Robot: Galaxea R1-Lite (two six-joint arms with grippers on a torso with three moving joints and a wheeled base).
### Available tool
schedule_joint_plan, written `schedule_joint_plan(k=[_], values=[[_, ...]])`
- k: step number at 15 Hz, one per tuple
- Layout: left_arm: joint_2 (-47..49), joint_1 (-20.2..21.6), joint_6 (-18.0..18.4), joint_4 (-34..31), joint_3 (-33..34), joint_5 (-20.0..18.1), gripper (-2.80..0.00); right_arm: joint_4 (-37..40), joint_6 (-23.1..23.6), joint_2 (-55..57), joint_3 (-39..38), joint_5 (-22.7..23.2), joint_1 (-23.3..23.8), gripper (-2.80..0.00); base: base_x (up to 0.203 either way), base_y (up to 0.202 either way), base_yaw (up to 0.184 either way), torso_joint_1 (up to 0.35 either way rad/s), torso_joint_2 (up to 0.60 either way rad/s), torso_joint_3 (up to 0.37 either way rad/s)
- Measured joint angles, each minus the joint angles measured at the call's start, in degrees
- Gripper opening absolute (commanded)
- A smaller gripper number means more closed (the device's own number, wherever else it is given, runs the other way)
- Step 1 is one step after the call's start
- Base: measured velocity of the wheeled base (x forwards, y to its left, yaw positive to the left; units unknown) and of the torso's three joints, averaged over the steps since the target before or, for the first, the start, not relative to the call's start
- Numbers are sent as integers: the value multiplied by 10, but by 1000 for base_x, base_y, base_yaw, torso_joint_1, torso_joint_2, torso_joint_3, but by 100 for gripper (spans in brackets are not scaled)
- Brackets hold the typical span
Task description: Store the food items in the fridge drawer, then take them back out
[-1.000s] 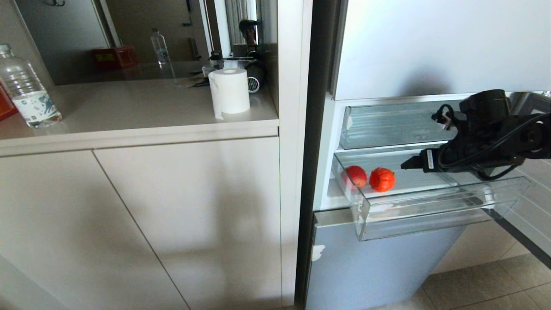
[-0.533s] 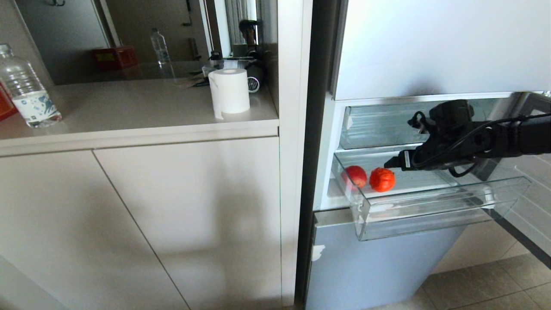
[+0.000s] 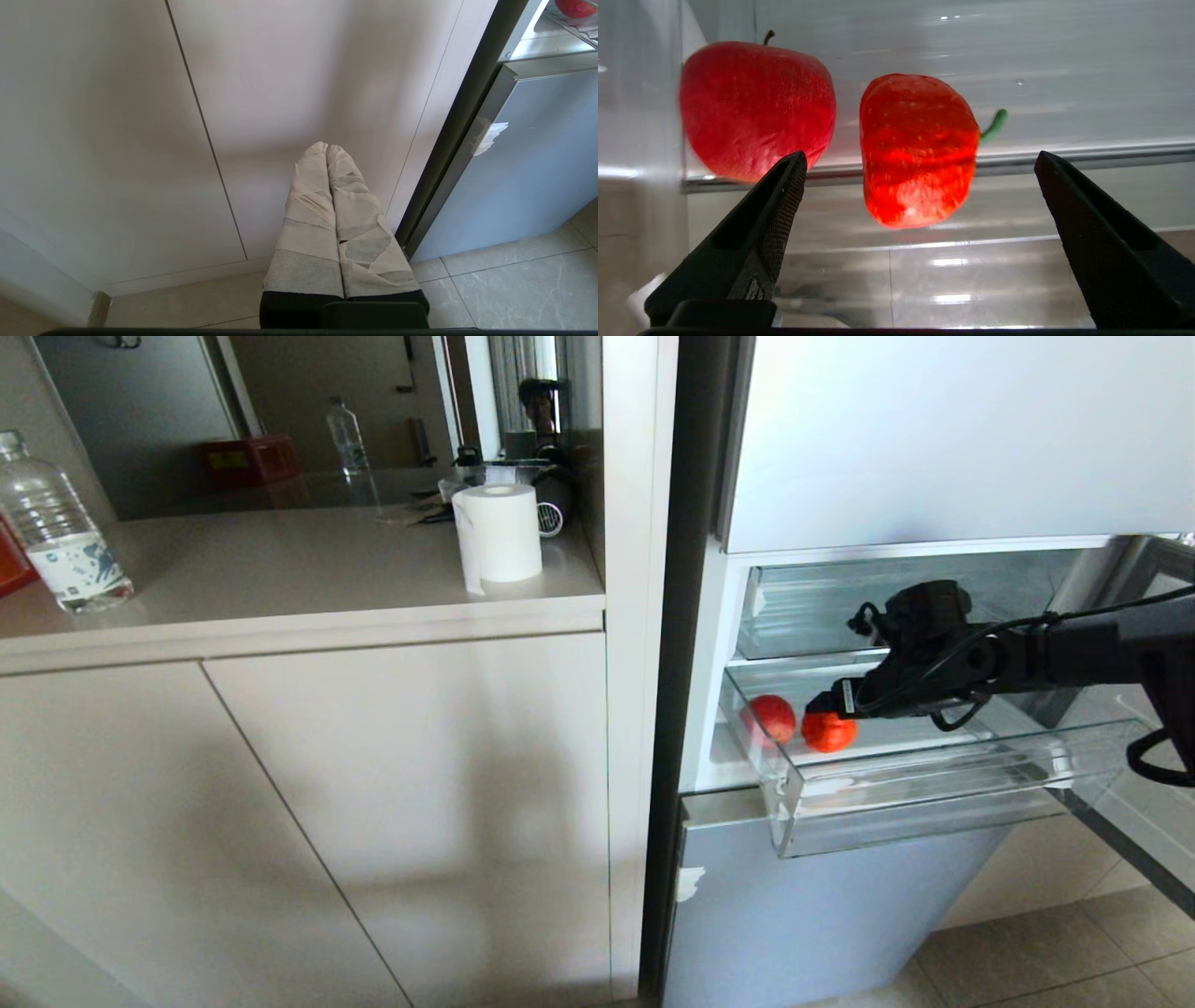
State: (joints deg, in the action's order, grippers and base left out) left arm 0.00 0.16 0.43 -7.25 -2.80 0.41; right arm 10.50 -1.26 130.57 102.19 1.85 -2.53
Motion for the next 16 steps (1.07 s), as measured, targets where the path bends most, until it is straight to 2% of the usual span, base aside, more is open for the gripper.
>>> schedule_joint_plan(k=[11, 12, 16], values=[[0, 0, 0, 0, 0, 0, -280, 2, -11, 77, 65, -2, 0, 0, 0, 0, 0, 0, 0, 0], [0, 0, 0, 0, 0, 0, -280, 2, -11, 81, 66, -3, 0, -280, 0, 0, 0, 0, 0, 0], [0, 0, 0, 0, 0, 0, -280, 4, -16, 92, 78, -3, 0, -280, 0, 0, 0, 0, 0, 0]])
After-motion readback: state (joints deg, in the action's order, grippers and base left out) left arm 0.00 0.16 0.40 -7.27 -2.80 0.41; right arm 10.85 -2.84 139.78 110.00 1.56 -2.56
